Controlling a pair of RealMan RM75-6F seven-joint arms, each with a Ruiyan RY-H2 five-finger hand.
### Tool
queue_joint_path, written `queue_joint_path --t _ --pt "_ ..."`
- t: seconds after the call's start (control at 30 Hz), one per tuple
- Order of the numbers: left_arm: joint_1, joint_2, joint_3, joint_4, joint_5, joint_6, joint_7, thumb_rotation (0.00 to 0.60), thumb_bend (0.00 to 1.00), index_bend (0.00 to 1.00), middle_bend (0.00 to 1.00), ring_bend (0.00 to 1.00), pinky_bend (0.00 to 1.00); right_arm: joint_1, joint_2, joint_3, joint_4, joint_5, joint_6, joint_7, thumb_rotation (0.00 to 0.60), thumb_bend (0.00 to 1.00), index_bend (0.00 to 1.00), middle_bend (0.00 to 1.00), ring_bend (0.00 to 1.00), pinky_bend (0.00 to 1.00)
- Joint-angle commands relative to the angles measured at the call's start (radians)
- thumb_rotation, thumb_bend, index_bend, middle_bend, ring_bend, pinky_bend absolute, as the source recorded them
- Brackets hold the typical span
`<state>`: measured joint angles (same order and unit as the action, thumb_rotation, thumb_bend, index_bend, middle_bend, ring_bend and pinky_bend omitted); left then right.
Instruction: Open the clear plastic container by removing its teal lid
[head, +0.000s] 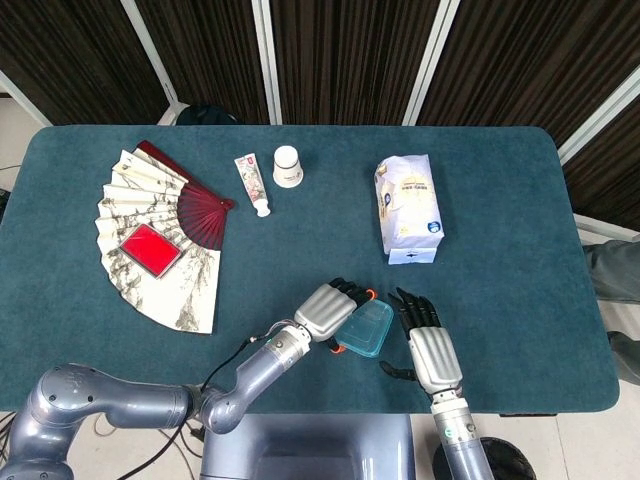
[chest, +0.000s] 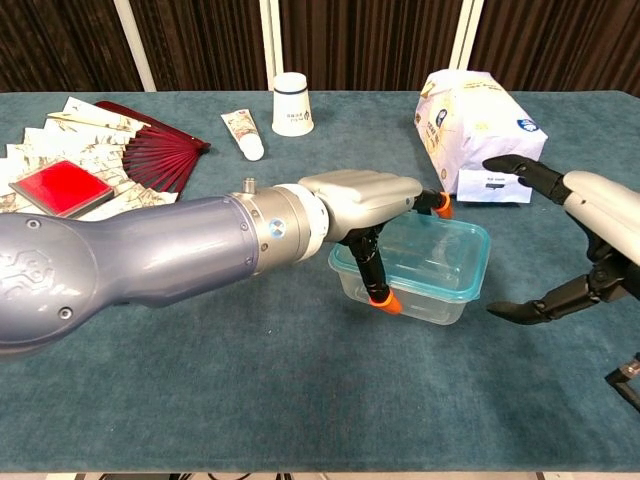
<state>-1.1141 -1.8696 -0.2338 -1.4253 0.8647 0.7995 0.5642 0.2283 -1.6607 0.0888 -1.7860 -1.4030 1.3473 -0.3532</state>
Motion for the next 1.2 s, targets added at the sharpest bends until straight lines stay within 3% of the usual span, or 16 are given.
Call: queue_joint_path --t 0.03,1.2 --pt "-0.004 0.001 0.002 -0.004 -0.005 0.005 0.003 0.600 0.17 0.19 0.28 0.28 0.42 0.001 -0.009 -0.004 0.000 0.001 0.000 0.000 0.600 0.23 0.00 0.00 0.00 0.00" --pt "-0.028 0.018 0.022 -0.044 -0.034 0.035 -0.003 0.600 0.17 0.19 0.28 0.28 0.42 -0.002 -0.054 -0.010 0.007 0.021 0.019 0.009 0.600 0.23 0.00 0.00 0.00 0.00"
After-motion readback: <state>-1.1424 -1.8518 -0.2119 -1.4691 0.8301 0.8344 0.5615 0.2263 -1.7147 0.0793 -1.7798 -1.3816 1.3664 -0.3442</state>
